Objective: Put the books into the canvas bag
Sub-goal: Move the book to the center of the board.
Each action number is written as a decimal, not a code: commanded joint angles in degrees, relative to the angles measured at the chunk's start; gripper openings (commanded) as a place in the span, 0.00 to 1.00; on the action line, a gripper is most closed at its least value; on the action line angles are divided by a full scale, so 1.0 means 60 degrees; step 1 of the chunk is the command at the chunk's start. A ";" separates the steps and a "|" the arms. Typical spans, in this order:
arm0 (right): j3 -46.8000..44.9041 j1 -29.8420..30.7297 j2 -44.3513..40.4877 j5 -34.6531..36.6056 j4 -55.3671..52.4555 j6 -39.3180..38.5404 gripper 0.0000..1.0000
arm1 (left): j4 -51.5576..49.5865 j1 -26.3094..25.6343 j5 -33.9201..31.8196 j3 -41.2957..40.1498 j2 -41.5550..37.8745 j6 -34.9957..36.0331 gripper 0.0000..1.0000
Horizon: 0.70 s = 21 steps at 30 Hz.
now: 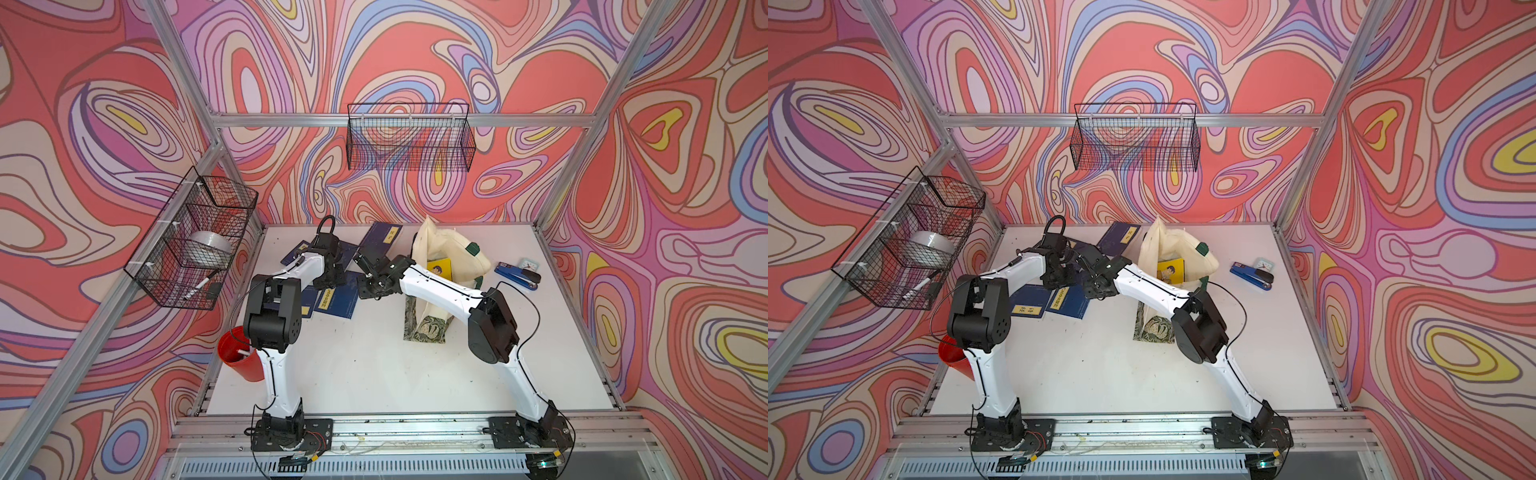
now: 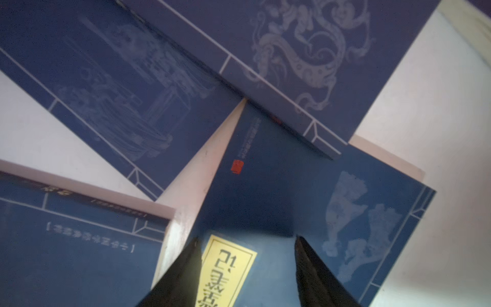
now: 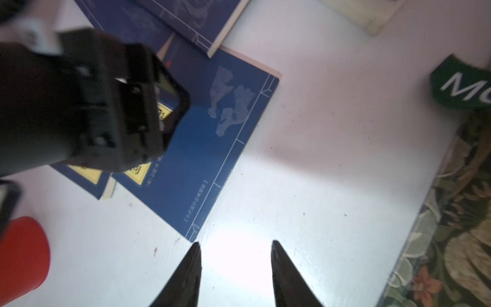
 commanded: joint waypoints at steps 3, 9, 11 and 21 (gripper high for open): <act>0.0618 0.0050 0.0741 -0.0260 0.0584 0.0554 0.46 | 0.0177 0.0518 0.0671 -0.0265 -0.0158 0.0516 0.60; 0.0883 0.0030 0.1525 -0.0398 0.1018 0.0634 0.49 | 0.0630 0.0794 0.2879 -0.0328 0.0138 0.0580 0.59; 0.0890 0.0029 0.1681 -0.0382 0.1076 0.0709 0.50 | 0.0661 0.0794 0.3341 -0.0464 0.0224 0.0411 0.58; -0.0472 -0.0212 0.1123 -0.0764 0.1120 0.1213 0.50 | 0.1805 0.0367 0.4386 -0.3280 -0.1530 -0.0728 0.53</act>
